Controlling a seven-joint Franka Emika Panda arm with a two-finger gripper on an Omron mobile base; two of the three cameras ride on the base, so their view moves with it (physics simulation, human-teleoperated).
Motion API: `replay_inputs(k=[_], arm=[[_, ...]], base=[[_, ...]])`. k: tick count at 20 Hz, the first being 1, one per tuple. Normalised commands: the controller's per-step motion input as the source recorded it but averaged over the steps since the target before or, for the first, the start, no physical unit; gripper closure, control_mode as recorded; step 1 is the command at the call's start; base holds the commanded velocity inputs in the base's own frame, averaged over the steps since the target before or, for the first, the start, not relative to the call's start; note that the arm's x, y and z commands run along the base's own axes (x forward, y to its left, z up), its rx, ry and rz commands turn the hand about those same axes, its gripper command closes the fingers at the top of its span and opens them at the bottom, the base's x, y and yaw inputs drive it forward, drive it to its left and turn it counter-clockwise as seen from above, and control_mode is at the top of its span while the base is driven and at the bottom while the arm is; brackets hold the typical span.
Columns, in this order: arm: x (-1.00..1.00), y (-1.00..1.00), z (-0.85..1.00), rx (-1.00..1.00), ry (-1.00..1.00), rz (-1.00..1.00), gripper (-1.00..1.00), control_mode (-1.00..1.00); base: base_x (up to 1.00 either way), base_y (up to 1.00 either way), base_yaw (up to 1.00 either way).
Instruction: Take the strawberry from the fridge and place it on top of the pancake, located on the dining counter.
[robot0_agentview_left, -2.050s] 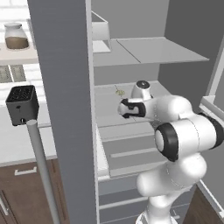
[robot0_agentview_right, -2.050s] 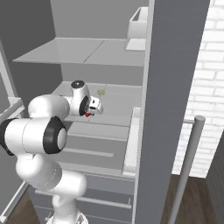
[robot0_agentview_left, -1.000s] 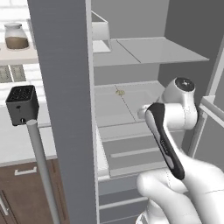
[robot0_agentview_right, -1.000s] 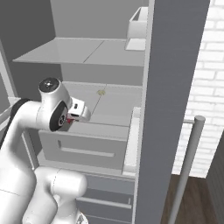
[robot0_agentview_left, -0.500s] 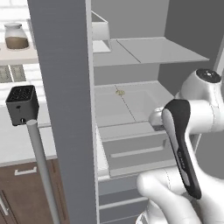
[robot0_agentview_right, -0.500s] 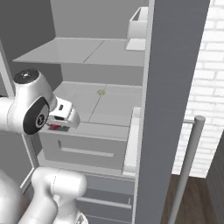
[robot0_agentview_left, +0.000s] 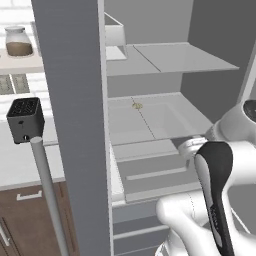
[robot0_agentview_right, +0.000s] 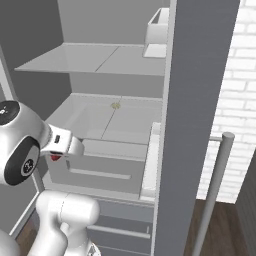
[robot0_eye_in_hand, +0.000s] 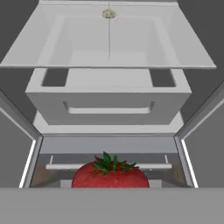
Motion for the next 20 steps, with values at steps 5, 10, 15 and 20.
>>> replay_inputs(k=[5, 10, 15, 20], arm=[[0.00, 0.00, 0.00, 0.00, 0.00, 0.00, 1.00, -1.00], [0.00, 0.00, 0.00, 0.00, 0.00, 0.00, 1.00, -1.00], [-0.10, 0.00, 0.00, 0.00, 0.00, 0.00, 1.00, -1.00], [0.00, 0.00, 0.00, 0.00, 0.00, 0.00, 1.00, 1.00]], base=[[0.00, 0.00, 0.00], [0.00, 0.00, 0.00], [0.00, 0.00, 0.00], [-0.64, -0.23, 0.00]])
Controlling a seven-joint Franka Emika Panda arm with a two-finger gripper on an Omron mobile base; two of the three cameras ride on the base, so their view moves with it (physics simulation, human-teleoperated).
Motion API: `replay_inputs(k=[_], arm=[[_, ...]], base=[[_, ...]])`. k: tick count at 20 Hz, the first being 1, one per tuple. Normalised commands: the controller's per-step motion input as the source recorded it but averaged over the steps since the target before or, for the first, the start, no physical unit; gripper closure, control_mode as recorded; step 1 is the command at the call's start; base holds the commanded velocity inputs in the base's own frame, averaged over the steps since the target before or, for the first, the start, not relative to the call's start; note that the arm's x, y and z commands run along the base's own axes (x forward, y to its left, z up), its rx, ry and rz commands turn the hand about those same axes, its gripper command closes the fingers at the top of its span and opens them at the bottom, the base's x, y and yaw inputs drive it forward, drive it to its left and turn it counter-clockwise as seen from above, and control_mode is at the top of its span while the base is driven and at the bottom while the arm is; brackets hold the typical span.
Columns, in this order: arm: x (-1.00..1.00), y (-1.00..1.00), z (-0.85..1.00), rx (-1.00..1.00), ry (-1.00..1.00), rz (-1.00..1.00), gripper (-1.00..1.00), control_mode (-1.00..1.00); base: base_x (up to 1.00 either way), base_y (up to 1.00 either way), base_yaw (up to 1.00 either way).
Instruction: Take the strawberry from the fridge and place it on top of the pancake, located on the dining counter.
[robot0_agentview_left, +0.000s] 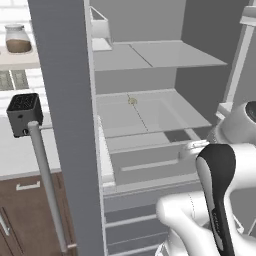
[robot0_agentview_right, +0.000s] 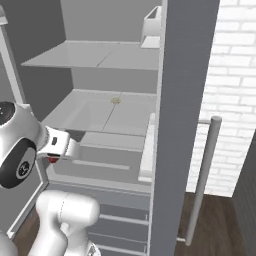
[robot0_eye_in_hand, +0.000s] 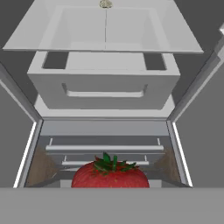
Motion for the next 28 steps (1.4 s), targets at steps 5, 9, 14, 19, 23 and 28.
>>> replay_inputs(k=[5, 9, 14, 19, 23, 28], arm=[[0.00, 0.00, 0.00, 0.00, 0.00, 0.00, 1.00, 1.00], [0.00, 0.00, 0.00, 0.00, 0.00, 0.00, 1.00, 1.00], [0.00, 0.00, 0.00, 0.00, 0.00, 0.00, 1.00, 1.00], [0.00, 0.00, 0.00, 0.00, 0.00, 0.00, 1.00, 1.00], [0.00, 0.00, 0.00, 0.00, 0.00, 0.00, 1.00, 1.00], [0.00, 0.00, 0.00, 0.00, 0.00, 0.00, 1.00, 1.00]], base=[[-0.74, -0.08, 0.00], [-1.00, -0.03, 0.13], [-1.00, -0.16, 0.33], [-1.00, -0.66, 0.61], [-0.96, -0.77, 0.74], [-0.91, -0.86, 0.78]])
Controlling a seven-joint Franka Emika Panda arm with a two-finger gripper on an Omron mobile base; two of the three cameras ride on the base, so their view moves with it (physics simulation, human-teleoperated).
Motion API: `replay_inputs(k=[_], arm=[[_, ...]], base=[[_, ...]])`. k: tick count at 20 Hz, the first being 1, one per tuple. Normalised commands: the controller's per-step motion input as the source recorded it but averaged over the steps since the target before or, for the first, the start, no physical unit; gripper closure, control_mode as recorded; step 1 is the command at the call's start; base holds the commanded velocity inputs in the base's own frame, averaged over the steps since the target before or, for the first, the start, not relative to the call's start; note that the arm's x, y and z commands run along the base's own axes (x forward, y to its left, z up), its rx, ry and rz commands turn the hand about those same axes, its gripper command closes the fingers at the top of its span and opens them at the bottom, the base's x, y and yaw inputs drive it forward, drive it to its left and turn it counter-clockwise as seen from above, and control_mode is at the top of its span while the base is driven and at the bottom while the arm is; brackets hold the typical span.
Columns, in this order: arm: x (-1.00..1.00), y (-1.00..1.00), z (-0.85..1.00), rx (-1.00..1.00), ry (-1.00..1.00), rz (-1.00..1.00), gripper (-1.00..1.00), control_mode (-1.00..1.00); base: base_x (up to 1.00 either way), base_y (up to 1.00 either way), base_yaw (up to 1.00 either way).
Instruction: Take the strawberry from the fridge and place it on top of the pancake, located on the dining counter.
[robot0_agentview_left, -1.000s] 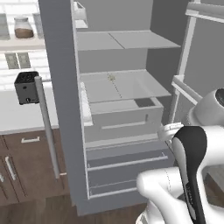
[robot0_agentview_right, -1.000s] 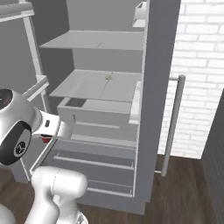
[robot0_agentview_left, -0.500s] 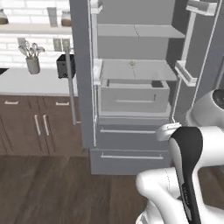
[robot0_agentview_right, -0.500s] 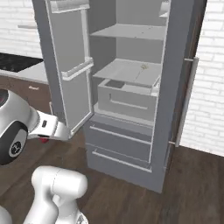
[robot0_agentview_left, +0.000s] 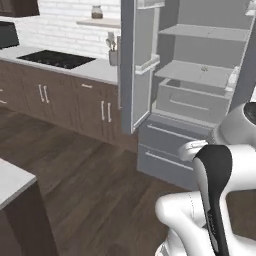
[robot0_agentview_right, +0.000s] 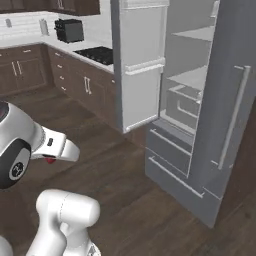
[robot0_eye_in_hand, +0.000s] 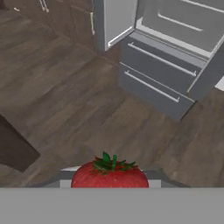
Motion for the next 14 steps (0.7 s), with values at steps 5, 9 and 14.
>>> replay_inputs(k=[5, 9, 14], arm=[[0.00, 0.00, 0.00, 0.00, 0.00, 0.00, 1.00, 1.00], [0.00, 0.00, 0.00, 0.00, 0.00, 0.00, 1.00, 1.00], [0.00, 0.00, 0.00, 0.00, 0.00, 0.00, 1.00, 1.00]], base=[[-0.90, -0.60, 0.78], [-0.72, 0.23, 0.64], [-0.42, 0.83, 0.51]])
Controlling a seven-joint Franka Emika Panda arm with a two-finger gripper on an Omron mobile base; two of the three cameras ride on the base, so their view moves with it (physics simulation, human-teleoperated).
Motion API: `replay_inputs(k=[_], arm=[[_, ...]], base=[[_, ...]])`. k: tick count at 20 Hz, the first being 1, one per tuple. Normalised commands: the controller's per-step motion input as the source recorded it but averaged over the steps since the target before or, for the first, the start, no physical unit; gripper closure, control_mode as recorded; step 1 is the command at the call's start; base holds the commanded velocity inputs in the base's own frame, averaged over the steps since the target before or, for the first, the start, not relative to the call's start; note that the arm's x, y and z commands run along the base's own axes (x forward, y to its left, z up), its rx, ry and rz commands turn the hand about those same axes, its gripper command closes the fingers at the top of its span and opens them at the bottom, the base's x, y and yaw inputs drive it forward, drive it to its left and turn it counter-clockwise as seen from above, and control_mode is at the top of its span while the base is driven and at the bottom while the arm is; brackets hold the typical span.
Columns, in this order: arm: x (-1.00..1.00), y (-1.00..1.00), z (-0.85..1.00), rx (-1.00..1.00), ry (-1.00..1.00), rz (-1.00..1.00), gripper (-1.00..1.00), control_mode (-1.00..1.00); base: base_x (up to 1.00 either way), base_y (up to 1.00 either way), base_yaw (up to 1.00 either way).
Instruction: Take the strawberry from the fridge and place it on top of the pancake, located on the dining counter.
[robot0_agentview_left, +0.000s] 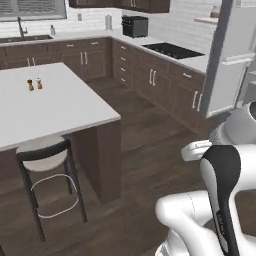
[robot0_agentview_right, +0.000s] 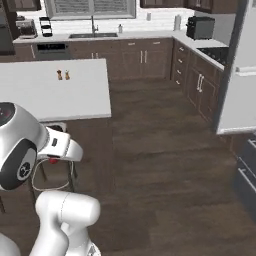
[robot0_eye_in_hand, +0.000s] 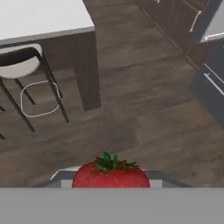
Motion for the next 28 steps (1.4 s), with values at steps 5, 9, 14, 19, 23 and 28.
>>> replay_inputs(k=[5, 9, 14, 19, 23, 28], arm=[[0.00, 0.00, 0.00, 0.00, 0.00, 0.00, 1.00, 1.00], [0.00, 0.00, 0.00, 0.00, 0.00, 0.00, 1.00, 1.00], [0.00, 0.00, 0.00, 0.00, 0.00, 0.00, 1.00, 1.00], [0.00, 0.00, 0.00, 0.00, 0.00, 0.00, 1.00, 1.00], [0.00, 0.00, 0.00, 0.00, 0.00, 0.00, 1.00, 1.00], [0.00, 0.00, 0.00, 0.00, 0.00, 0.00, 1.00, 1.00]], base=[[-0.02, 1.00, 0.51], [0.02, 1.00, 0.52], [0.32, 1.00, 0.40], [0.60, 1.00, -0.13], [0.38, 1.00, -0.34], [0.63, 0.84, -0.33]])
